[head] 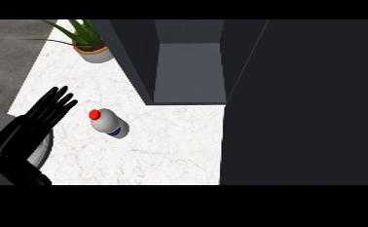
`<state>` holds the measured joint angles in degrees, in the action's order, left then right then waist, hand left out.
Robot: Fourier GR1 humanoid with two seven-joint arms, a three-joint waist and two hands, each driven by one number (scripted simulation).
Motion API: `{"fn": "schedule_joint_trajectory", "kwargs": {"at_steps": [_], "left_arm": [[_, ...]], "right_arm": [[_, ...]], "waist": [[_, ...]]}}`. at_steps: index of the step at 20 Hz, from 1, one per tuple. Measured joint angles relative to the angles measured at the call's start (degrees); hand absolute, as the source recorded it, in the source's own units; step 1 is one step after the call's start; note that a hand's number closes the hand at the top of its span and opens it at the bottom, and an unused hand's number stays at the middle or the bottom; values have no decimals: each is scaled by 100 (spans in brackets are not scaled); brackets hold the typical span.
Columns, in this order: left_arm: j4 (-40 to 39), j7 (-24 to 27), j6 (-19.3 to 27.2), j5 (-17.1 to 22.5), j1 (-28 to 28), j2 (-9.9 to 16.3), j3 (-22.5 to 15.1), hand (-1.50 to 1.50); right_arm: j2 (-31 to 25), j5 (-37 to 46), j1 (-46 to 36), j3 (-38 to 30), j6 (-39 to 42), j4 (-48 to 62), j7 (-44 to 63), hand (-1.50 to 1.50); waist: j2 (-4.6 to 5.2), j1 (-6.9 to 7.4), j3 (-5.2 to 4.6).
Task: Pick up the bottled water, place it into the cabinet and close the cabinet
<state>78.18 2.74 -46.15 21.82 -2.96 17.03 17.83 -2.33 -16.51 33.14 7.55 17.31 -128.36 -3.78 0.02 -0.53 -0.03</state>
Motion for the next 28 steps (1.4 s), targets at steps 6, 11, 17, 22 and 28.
{"fn": "schedule_joint_trajectory", "kwargs": {"at_steps": [6,11,17,22,28], "left_arm": [[-1236,755,-59,-802,-578,58,-51,-150],[-2315,1235,128,-1302,-1006,55,-96,-150],[-3786,1845,419,-1829,-1639,93,-178,-150],[-4701,2256,533,-2051,-1949,66,-262,-150],[-5459,2703,729,-2304,-2301,118,-371,-150]], "right_arm": [[20,70,118,92,95,-15,-121,-150],[8,98,255,74,200,68,-294,-150],[30,168,435,203,260,44,-416,-150],[41,175,467,224,288,95,-485,-150],[24,153,295,165,272,155,-450,-150]], "waist": [[4,-20,-2],[8,-35,-2],[18,-68,-6],[27,-85,-8],[42,-107,-13]]}}
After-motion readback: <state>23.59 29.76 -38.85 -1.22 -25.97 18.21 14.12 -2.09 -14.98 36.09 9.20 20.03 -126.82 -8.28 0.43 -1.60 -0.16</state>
